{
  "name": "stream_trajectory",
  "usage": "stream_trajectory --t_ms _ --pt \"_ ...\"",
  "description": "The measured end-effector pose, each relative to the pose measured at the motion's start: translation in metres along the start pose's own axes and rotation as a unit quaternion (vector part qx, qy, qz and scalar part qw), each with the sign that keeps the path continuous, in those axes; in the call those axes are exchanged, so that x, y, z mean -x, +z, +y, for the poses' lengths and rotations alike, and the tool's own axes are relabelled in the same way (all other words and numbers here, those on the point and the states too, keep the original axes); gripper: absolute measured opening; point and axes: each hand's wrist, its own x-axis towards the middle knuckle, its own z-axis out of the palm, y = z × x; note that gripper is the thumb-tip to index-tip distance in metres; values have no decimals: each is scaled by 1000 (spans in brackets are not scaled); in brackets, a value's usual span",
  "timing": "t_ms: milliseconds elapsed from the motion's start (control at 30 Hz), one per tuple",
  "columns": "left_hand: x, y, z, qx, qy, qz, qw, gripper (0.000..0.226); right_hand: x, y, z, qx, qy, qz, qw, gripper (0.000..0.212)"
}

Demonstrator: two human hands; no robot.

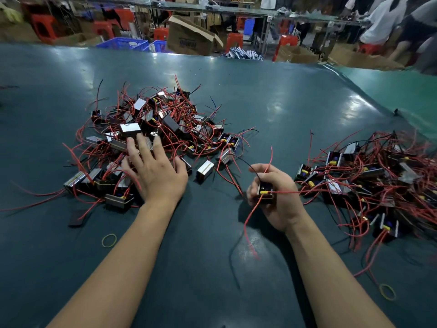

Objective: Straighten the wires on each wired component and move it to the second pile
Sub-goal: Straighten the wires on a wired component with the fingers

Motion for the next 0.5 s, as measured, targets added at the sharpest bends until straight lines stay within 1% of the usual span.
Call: stream_trajectory --t_ms 67,100,200,267,300,367,433,500 --pt "-5 1 -1 2 -56 -36 998 61 0 -1 1 -13 3 -4 1000 22" --pt "-5 1 -1 4 -69 -40 997 61 0 -1 1 -18 10 -7 1000 25" --pt "-4 1 -4 24 -60 -1 998 52 -3 -1 2 -13 21 -2 1000 40" --pt "-4 0 -6 38 -58 13 998 43 -4 -1 2 -8 14 0 1000 37" --pt "-5 0 -6 41 -65 8 997 45 -4 -1 3 -7 11 -4 1000 33" --pt "-10 2 -4 30 -84 -17 996 56 -4 -3 4 -8 6 -11 1000 27" --pt "-14 6 -4 -20 -78 -46 996 65 -5 -5 5 -16 -1 -12 1000 25" --pt "-17 8 -5 -54 -78 -51 994 72 -5 -4 5 -21 -7 -11 1000 24"
